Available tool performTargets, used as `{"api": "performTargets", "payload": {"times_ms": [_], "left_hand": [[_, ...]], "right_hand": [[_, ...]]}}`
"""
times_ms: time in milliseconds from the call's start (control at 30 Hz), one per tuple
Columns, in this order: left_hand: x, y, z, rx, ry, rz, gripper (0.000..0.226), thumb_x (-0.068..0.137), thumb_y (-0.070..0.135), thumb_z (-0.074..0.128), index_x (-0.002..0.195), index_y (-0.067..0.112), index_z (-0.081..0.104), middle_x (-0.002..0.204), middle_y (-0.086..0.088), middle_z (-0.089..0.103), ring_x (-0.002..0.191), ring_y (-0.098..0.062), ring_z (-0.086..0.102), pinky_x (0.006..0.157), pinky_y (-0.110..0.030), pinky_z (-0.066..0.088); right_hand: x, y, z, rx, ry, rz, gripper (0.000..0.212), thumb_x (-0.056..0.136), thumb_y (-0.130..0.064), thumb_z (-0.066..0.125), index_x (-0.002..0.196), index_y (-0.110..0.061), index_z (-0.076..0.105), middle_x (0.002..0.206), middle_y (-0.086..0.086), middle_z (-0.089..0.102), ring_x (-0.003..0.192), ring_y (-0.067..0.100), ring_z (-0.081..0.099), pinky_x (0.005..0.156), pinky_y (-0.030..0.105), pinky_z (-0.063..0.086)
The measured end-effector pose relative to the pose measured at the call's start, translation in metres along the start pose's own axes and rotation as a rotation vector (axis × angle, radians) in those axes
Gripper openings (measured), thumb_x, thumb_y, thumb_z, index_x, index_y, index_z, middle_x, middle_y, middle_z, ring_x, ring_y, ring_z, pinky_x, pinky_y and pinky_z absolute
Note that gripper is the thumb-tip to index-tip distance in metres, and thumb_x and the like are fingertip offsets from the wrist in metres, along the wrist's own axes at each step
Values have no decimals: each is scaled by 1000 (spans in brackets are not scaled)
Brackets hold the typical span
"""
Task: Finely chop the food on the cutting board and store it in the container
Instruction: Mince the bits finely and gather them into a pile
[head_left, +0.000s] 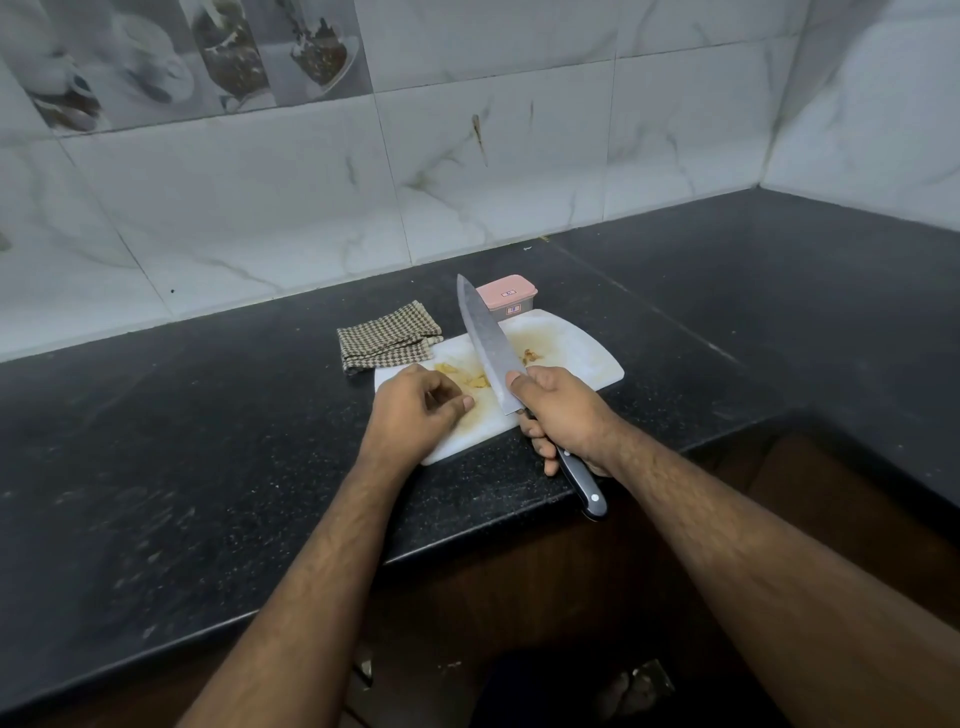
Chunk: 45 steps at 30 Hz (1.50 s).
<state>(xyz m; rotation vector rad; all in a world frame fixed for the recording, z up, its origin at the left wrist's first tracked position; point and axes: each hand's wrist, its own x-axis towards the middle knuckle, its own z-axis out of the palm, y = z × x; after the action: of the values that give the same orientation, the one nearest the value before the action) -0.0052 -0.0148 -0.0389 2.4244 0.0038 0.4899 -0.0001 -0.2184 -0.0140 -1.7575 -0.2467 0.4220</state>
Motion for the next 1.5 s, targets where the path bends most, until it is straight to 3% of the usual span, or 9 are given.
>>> {"api": "performTargets", "payload": {"times_ms": [167, 300, 433, 633, 800, 1000, 1167, 1400, 1500], "left_hand": [[0, 2, 0, 21, -13, 2, 13, 88, 31, 80, 82, 21, 75, 86, 7, 64, 77, -7, 59, 68, -23, 46], [0, 2, 2, 51, -66, 36, 12, 94, 28, 74, 85, 21, 70, 85, 7, 62, 77, -8, 56, 64, -21, 40], [2, 3, 5, 91, -115, 57, 12, 100, 26, 66, 91, 16, 66, 89, 8, 57, 87, -15, 55, 77, -31, 44], [8, 1, 4, 117, -6, 47, 18, 103, 27, 59, 92, 14, 60, 94, 1, 55, 85, -16, 53, 77, -35, 44], [11, -2, 4, 77, 30, 37, 19, 105, 19, 54, 98, 9, 69, 99, -3, 61, 92, -19, 56, 82, -33, 44], [5, 1, 1, 32, -5, 9, 18, 88, 35, 80, 88, 20, 70, 90, 7, 59, 79, -6, 55, 69, -23, 44], [9, -1, 4, -4, -17, -62, 17, 87, 35, 81, 81, 23, 71, 88, 5, 65, 76, -8, 57, 65, -23, 41], [13, 2, 6, 139, 47, -48, 16, 98, 35, 67, 90, 21, 66, 92, 10, 56, 80, -10, 52, 70, -35, 43], [18, -1, 5, 89, 74, -38, 14, 102, 25, 61, 98, 14, 70, 100, 3, 60, 93, -17, 56, 82, -38, 47]], "right_hand": [[-1, -1, 1, -7, 11, 6, 37, 106, -41, 44, 115, -7, 53, 55, -5, 46, 39, 9, 39, 40, 26, 46], [-1, -1, 1, -3, 8, 7, 36, 106, -41, 44, 113, -8, 53, 56, -5, 45, 39, 9, 38, 39, 26, 46], [-2, -1, 0, 1, 2, 4, 32, 106, -41, 44, 109, -11, 54, 56, -4, 46, 39, 10, 39, 39, 26, 46], [-2, 0, 0, 9, -1, 3, 27, 106, -42, 44, 98, -18, 53, 56, -4, 45, 39, 10, 38, 40, 26, 46], [-3, -2, 1, 18, 1, -5, 26, 106, -41, 44, 97, -18, 52, 57, -3, 45, 39, 10, 38, 39, 26, 45], [-2, -1, 0, 16, 1, -7, 27, 106, -41, 44, 103, -17, 54, 56, -4, 46, 39, 10, 39, 40, 27, 45], [-3, -1, 0, 17, 0, -10, 26, 106, -41, 44, 99, -18, 54, 57, -3, 46, 39, 10, 39, 40, 27, 46], [-3, -1, 0, 13, -3, -12, 27, 106, -41, 44, 103, -16, 55, 55, -5, 45, 39, 10, 39, 40, 27, 46], [-2, 0, 0, 17, -6, -8, 27, 106, -41, 44, 103, -16, 54, 55, -5, 45, 38, 9, 38, 40, 27, 46]]}}
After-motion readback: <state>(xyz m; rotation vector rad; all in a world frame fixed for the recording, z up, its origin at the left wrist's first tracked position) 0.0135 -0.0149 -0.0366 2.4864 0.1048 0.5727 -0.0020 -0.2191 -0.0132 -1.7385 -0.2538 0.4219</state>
